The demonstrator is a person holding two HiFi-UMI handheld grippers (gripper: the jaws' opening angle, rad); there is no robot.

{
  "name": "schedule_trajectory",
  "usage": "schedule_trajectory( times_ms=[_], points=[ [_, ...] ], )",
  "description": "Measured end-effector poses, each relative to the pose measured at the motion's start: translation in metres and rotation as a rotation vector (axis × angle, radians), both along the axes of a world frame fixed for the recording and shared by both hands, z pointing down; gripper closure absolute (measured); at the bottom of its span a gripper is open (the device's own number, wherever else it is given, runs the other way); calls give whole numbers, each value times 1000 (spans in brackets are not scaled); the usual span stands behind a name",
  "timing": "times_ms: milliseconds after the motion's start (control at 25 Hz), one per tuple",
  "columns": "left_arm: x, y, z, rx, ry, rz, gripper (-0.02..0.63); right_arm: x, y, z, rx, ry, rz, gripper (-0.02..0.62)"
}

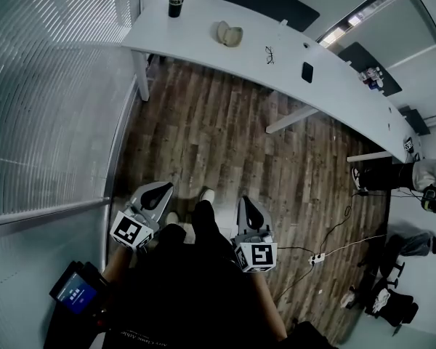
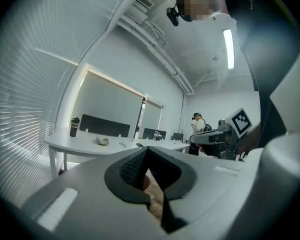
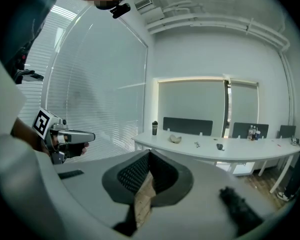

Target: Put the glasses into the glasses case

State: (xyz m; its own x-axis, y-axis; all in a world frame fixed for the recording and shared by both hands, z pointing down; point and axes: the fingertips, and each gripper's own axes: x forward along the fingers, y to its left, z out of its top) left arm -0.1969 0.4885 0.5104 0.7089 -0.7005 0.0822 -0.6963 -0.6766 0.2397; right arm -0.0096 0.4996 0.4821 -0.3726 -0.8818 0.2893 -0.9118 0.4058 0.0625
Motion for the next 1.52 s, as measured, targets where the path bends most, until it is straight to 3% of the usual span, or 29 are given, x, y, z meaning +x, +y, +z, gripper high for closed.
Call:
schedule_trajectory(
  times_ms=[280,640,1120,1200,1520],
  points=[
    [23,-21,2,14,-37,30,598,12,-32,7,18,-48,-5,595],
    [83,-48,3,58,-77,100,598,64,-76,5,54,-117,44,595],
    [171,-106,-13,45,-176,158,598,160,-112,10,60,-272,171,595],
    [182,-117,-19,84,-195,169,598,176,-116,6,61,-285,187,595],
    [231,-152,-11,81,-207,180,598,236,-151,17,66,-330,208,595]
  ],
)
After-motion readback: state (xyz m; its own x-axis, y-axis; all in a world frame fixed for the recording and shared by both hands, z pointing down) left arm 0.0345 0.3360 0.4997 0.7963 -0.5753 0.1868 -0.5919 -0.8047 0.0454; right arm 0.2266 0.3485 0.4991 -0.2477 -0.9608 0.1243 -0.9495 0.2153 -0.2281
